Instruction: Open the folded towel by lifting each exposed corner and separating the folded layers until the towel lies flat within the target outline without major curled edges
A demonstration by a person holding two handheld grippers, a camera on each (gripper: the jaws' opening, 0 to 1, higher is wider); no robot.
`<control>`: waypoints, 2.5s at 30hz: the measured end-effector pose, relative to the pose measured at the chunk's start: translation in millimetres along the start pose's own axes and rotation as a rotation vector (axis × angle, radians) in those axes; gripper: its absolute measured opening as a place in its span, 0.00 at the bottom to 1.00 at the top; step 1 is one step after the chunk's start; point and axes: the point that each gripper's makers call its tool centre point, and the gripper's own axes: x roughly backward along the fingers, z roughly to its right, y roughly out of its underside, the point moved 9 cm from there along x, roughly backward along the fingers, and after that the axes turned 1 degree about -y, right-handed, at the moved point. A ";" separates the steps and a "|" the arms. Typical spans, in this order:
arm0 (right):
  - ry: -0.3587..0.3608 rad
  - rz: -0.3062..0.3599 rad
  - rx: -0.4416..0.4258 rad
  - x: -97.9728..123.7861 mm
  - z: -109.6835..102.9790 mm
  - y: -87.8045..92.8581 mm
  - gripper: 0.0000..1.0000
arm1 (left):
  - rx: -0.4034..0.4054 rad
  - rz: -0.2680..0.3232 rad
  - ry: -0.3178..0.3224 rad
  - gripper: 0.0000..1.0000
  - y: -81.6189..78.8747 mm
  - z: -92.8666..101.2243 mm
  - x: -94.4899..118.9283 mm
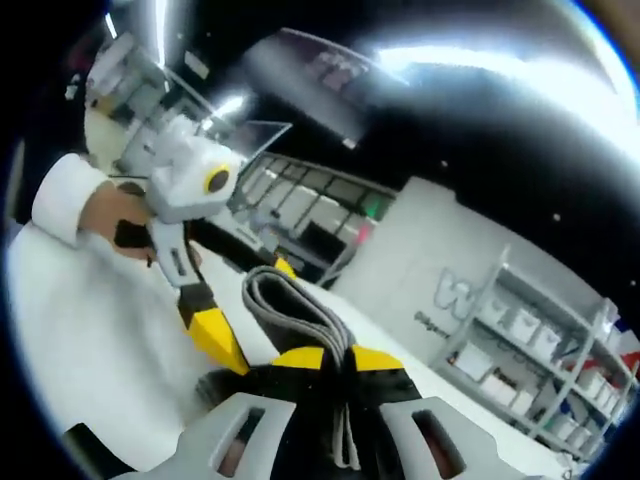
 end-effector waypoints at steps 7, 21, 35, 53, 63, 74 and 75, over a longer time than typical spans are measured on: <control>-0.020 0.014 0.020 1.5 -5.7 -3.0 0.01 | -0.015 0.006 0.006 0.56 1.3 0.4 -3.0; -0.039 0.035 0.034 3.5 -9.8 -2.3 0.02 | -0.107 0.012 0.031 0.53 4.2 -2.0 0.3; -0.072 0.049 0.021 4.1 -14.2 -1.2 0.02 | -0.128 0.065 0.052 0.40 -0.6 -1.2 1.6; -0.067 0.081 0.042 5.9 -11.5 -2.9 0.04 | -0.123 0.121 0.027 0.23 -8.1 -1.1 5.5; -0.076 0.084 0.072 4.2 -11.2 -0.8 0.19 | -0.090 0.139 -0.002 0.14 -10.9 -4.9 7.6; -0.097 0.054 0.083 0.1 -14.3 5.0 0.36 | -0.036 0.172 -0.009 0.12 -15.3 -5.1 11.1; -0.097 0.050 0.079 -0.3 -14.0 5.8 0.38 | -0.028 0.177 -0.010 0.12 -15.8 -5.8 11.7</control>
